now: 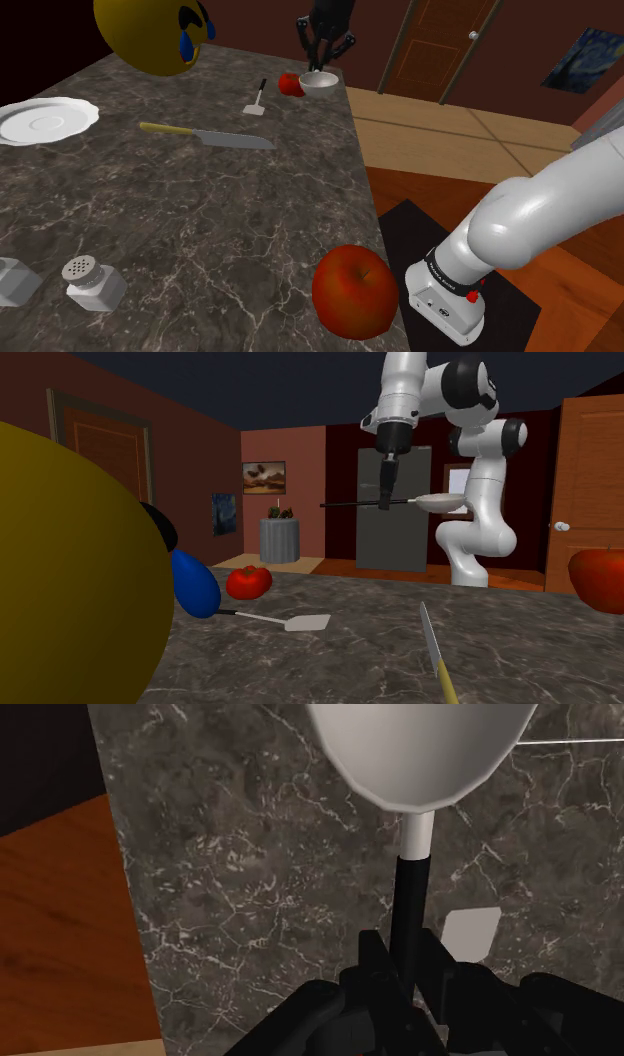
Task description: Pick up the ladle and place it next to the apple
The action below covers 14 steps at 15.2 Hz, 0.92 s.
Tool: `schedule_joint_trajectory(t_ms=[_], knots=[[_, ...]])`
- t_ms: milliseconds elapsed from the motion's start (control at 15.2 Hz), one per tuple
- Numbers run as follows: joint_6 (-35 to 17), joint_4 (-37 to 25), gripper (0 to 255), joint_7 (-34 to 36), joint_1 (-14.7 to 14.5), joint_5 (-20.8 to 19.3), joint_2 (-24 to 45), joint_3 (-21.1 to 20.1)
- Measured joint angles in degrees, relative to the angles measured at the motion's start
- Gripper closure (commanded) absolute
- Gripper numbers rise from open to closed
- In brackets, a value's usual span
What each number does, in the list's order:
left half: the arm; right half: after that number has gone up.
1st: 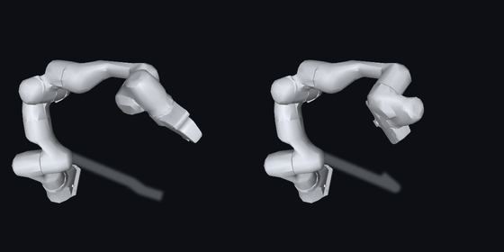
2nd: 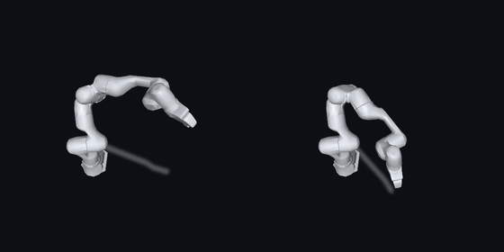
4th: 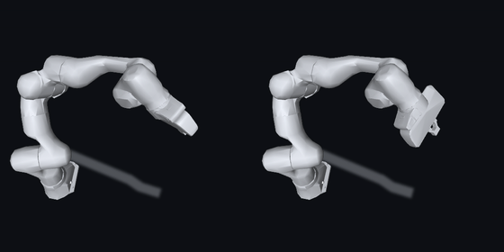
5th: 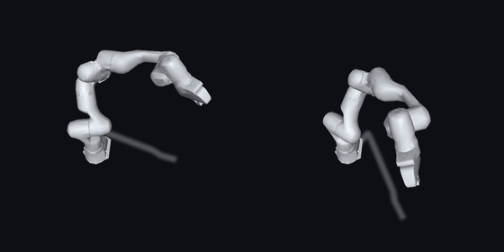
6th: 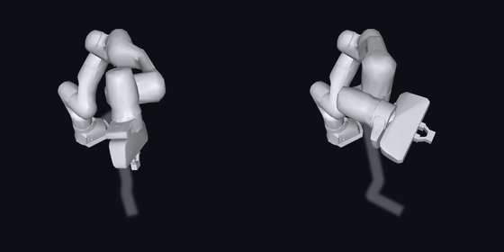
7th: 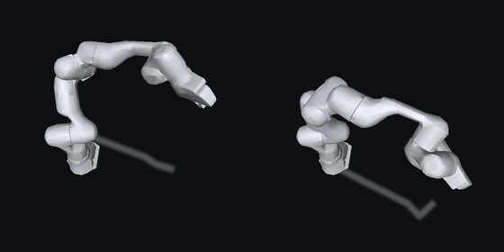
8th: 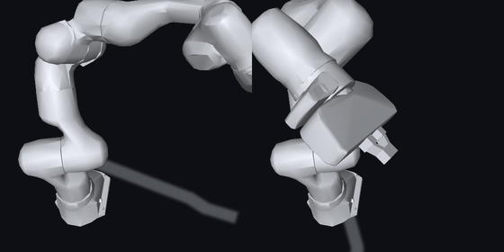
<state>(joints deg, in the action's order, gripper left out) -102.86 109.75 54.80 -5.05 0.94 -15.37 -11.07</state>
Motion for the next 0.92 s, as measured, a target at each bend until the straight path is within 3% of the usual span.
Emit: schedule_joint_trajectory(t_ms=[660,924], knots=[[1.5,5.3,255,12.4,-5.1,2.6,-7.0,-8.3],[2.4,4.3,255,17.9,-6.8,3.4,-7.0,-12.4]])
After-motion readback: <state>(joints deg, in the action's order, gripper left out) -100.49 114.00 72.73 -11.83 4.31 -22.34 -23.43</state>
